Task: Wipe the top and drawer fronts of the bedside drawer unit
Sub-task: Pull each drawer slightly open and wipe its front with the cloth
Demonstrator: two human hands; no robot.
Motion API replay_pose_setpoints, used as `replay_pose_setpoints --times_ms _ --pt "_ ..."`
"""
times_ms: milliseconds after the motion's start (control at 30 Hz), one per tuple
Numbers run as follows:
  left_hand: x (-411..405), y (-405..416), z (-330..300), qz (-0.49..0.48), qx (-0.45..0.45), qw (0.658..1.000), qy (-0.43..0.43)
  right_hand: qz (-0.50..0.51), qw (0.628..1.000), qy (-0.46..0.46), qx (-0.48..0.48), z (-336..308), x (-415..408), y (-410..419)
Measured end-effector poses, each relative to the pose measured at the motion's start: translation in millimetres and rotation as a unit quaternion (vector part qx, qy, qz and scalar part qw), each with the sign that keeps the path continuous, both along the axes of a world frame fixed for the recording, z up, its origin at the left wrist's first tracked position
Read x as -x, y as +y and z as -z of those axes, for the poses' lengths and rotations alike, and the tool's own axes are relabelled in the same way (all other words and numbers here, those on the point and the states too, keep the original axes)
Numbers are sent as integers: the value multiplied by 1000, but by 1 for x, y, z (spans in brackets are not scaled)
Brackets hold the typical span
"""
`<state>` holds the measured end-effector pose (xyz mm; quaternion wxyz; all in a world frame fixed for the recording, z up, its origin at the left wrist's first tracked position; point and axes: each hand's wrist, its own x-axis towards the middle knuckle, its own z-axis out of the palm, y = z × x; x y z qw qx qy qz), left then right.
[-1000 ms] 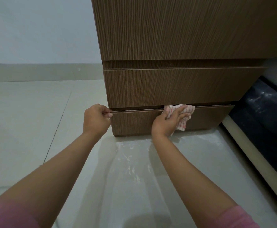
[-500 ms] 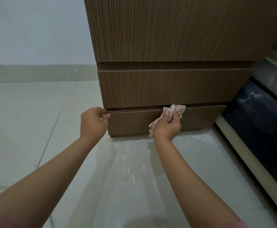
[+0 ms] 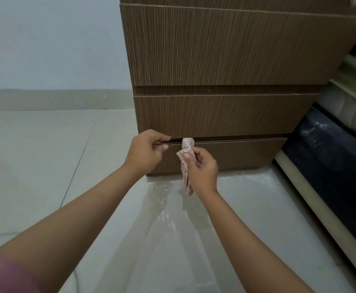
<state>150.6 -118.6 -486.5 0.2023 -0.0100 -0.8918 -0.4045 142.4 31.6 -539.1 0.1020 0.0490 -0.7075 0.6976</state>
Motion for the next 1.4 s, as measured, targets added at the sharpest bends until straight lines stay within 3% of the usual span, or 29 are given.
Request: replay_pose_setpoints --times_ms 167,367,667,833,967,1167,1400 --pt "-1 -2 -9 71 44 996 -26 -93 994 27 -40 -12 -10 4" --pt "-6 -4 -23 72 87 993 -36 -132 990 23 -49 -25 -18 14" --pt "-10 4 -58 54 60 996 -42 -36 993 -18 115 -39 -33 2" --pt "-4 10 -74 49 69 996 -34 30 993 41 103 -52 -24 1" --pt "-2 11 -93 31 63 997 -40 31 998 41 36 -75 -13 7" --pt "-6 18 -170 30 45 992 -110 28 998 -47 -32 -156 -22 21" --pt "-4 60 -334 92 68 980 -161 7 984 -72 -164 -331 -19 85"
